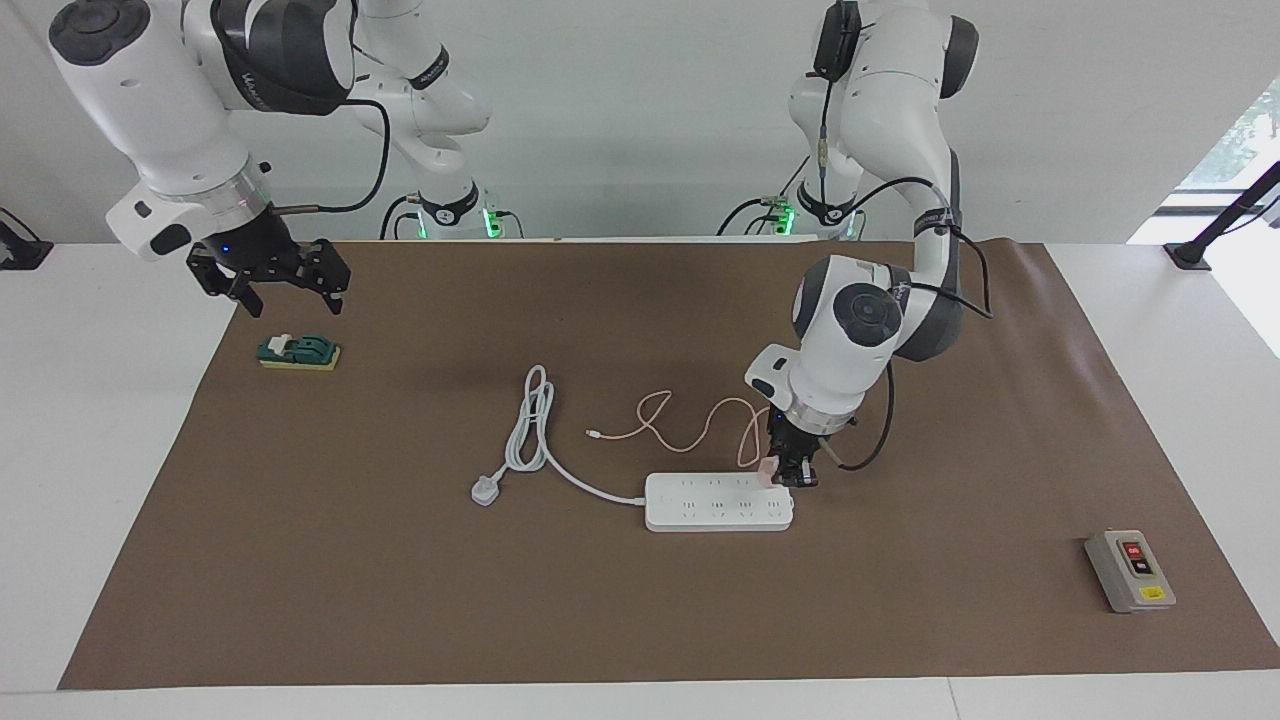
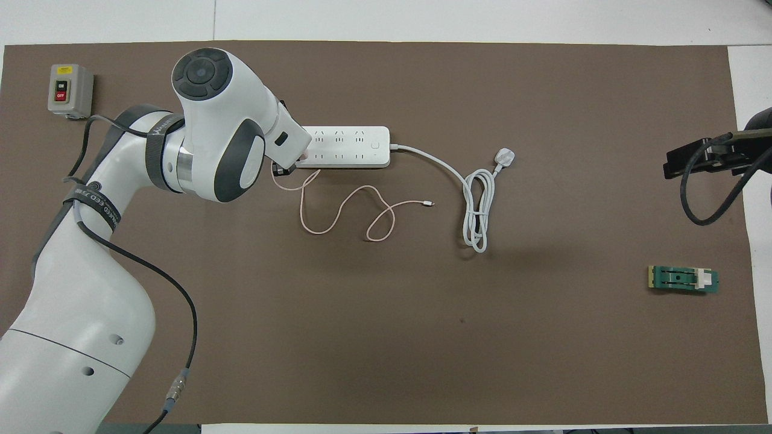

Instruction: Plug charger into power strip

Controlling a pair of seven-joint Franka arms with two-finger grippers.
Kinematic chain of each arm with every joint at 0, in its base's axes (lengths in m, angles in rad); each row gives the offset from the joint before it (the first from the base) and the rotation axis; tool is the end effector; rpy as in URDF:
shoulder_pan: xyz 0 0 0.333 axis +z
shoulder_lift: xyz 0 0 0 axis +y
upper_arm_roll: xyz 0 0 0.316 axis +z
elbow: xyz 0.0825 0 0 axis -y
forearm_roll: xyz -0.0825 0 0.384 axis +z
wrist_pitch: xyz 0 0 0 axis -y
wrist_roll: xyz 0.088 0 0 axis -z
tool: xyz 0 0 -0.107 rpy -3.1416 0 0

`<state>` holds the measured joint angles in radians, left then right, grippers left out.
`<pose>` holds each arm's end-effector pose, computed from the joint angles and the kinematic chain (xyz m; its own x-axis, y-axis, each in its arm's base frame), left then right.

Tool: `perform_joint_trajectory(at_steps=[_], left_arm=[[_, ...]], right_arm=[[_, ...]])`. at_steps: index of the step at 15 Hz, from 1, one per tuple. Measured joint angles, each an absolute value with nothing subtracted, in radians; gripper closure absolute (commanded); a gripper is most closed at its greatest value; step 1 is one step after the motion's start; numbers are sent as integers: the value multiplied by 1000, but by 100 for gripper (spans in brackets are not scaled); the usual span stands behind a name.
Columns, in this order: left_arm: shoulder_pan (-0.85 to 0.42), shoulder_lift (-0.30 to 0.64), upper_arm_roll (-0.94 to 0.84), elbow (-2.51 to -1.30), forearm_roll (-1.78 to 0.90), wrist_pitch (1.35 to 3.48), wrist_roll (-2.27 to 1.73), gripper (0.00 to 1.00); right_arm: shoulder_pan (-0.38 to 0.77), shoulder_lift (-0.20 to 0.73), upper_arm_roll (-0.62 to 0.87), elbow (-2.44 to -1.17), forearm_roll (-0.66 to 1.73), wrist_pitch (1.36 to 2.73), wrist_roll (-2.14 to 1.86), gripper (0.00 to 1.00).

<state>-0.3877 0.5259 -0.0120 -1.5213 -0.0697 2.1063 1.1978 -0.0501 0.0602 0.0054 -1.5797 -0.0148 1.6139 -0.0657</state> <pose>0.6471 -0.2755 0.3606 0.0076 -0.9964 0.0843 -0.9995 -0.0101 -0.0291 0.5747 -0.0273 0.5900 0.9994 0.0216 -0.0269 0.0220 -0.9997 0.0127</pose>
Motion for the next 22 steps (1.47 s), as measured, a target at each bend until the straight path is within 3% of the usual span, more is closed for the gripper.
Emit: perform_joint_trajectory(at_steps=[22], left_arm=[[-388,545,-13,-1524,-53,2119,1316,100]], right_arm=[[-50,60,6,-1580,-15,1614,-66,0]])
